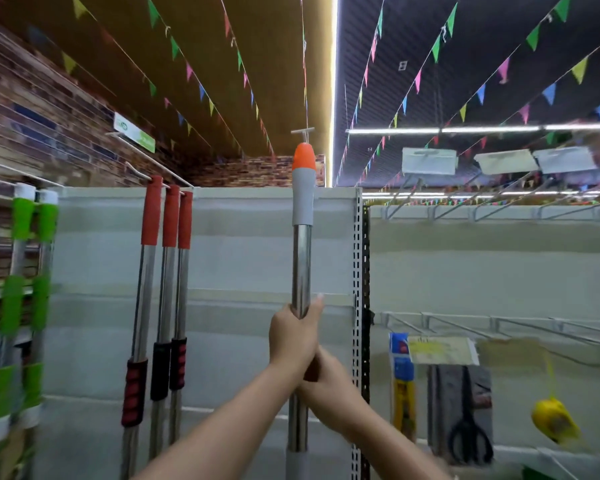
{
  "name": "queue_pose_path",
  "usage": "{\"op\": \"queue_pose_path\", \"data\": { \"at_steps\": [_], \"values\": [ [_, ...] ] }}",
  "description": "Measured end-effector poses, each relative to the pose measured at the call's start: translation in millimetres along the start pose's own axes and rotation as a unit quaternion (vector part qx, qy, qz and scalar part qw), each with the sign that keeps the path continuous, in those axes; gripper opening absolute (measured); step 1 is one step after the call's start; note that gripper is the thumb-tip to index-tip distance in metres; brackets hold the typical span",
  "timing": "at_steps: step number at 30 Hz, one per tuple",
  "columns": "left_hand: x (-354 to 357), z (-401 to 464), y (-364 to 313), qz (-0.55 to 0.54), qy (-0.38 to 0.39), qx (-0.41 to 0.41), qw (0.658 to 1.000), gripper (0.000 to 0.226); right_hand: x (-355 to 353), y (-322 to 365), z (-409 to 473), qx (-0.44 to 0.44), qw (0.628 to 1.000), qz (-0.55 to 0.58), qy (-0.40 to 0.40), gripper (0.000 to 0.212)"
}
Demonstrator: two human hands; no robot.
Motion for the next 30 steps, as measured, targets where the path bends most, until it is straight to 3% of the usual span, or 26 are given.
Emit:
{"op": "queue_pose_path", "data": {
  "at_steps": [2, 4, 7, 10, 12, 15, 17, 30],
  "values": [
    [-0.6, -1.0, 15.6, -0.077, 0.014, -0.075, 0.994, 0.046, 10.1, -6.3, -7.5, 0.020, 0.998, 0.018, 0.060, 0.023],
    [8.2, -1.8, 33.7, -0.140, 0.084, -0.163, 0.973, 0.047, 15.1, -15.3, -11.7, 0.047, 0.994, 0.011, 0.097, 0.028],
    [27.5, -7.7, 48.5, -0.171, 0.255, -0.225, 0.925, 0.051, 11.0, -17.8, -13.2, 0.044, 0.995, -0.014, 0.089, 0.030],
    [37.0, -10.0, 46.6, -0.231, 0.331, -0.244, 0.882, 0.049, 10.1, -16.7, -11.5, 0.027, 0.997, -0.003, 0.068, 0.031],
    [37.7, -3.8, 41.2, -0.214, 0.300, -0.227, 0.901, 0.047, 5.4, -16.7, -7.0, 0.026, 0.999, -0.007, 0.029, 0.029],
    [29.5, 12.9, 29.1, -0.167, 0.190, -0.156, 0.955, 0.048, -9.4, -15.8, -1.2, 0.027, 0.997, -0.051, -0.056, 0.029],
    [27.5, 19.6, 20.2, -0.155, 0.159, -0.122, 0.967, 0.049, -16.1, -14.3, 2.5, 0.024, 0.992, -0.086, -0.085, 0.028],
    [44.1, 42.2, 15.3, -0.134, 0.197, -0.117, 0.964, 0.058, -34.5, -21.2, 26.2, 0.051, 0.981, -0.130, -0.136, 0.024]
  ]
}}
Point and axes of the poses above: each hand's wrist, its own z-axis towards the middle knuckle, its own x-axis out of the palm, y = z × x, the point moved 10 cm from there along z, towards the middle knuckle, and after that the axes turned 9 degrees about -z, right-handed, at the moved point
